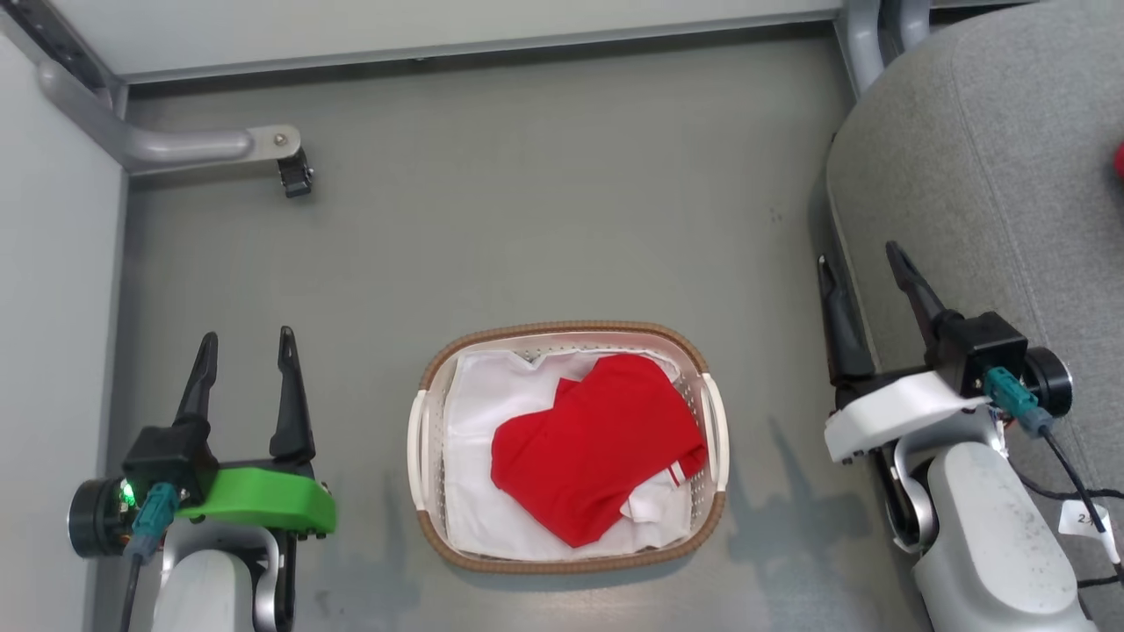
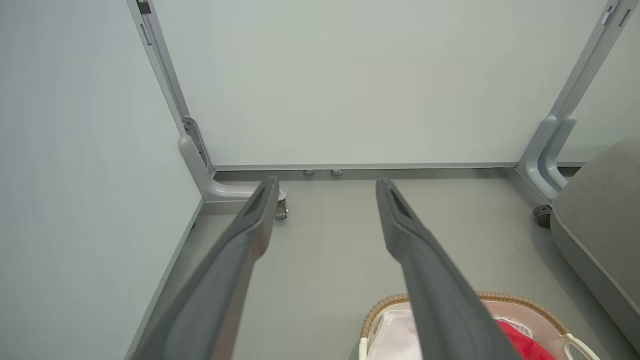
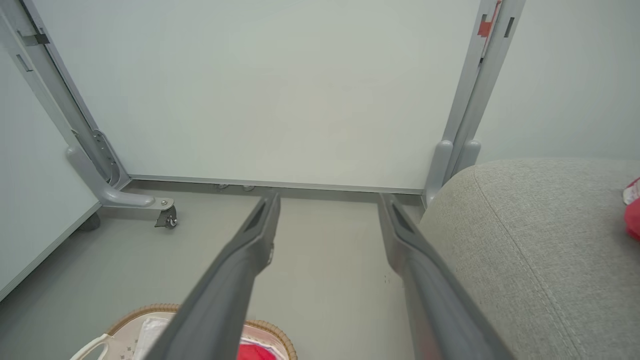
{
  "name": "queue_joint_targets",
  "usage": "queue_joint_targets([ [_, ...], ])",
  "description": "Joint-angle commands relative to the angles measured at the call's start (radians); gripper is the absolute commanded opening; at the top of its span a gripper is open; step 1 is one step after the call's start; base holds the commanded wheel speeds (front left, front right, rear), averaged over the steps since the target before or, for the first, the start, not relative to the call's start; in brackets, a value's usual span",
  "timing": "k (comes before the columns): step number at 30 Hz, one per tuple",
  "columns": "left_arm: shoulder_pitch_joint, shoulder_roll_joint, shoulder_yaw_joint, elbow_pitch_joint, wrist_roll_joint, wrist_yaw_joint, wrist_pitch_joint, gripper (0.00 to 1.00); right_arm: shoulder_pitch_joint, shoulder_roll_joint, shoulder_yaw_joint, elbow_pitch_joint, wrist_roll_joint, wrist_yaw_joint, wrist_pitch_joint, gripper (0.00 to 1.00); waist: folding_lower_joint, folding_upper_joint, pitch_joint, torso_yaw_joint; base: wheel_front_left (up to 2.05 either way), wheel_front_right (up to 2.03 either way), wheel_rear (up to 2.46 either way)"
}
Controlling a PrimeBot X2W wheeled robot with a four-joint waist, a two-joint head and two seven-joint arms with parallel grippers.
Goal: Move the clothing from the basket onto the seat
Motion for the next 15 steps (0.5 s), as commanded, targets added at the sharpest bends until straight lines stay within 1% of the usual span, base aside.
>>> queue_joint_targets([
  [1,0.025,0.001,0.006,-0.009,0.002,0.002,-0.001,1.00,0.025,-0.005,0.004,-0.002,0.012,-0.001,-0.002,1.00,0.0000,-0.0001,-0.043,0.030,0.00,0.00,0.00],
  [5,0.073,0.000,0.015,-0.039,-0.012,-0.001,-0.001,1.00,0.074,-0.004,0.025,-0.005,0.041,-0.001,-0.002,1.00,0.0000,-0.0001,-0.079,0.038,0.00,0.00,0.00],
  [11,0.166,0.000,-0.003,-0.065,-0.037,-0.004,-0.001,1.00,0.157,-0.004,0.011,0.006,0.094,-0.001,-0.002,1.00,0.0000,-0.0001,-0.146,0.035,0.00,0.00,0.00],
  [15,0.209,0.000,-0.010,-0.068,-0.041,0.000,-0.001,1.00,0.198,-0.004,0.017,0.006,0.098,-0.001,-0.002,1.00,0.0000,-0.0001,-0.182,0.031,0.00,0.00,0.00],
])
